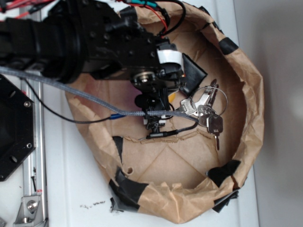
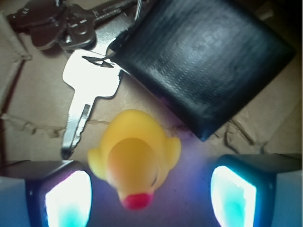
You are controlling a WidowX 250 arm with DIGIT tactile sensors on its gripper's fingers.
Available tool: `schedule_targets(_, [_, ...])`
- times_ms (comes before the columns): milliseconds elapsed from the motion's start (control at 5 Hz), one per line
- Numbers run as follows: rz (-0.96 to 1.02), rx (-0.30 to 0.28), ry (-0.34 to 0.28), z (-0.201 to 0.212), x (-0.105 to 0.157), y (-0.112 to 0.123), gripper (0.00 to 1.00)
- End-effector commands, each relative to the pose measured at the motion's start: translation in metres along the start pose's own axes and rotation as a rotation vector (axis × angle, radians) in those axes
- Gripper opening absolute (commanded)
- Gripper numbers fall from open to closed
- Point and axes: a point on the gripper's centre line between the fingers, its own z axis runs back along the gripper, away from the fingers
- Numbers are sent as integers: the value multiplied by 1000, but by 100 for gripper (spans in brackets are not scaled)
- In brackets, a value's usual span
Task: Grab the yellow duck.
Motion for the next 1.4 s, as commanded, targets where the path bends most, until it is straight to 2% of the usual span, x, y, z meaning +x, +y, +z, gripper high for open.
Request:
schedule_targets(0, [-15,-5,-23,1,11,-2,100])
schedule_targets(200, [-9,-9,-16,-1,8,-5,81])
schedule_targets(400, [20,-6,-12,-3,4,-2,0])
schedule_targets(600, [39,-13,4,-8,-2,4,0])
schedule_targets(1200, [51,-18,-2,0,-5,4,0])
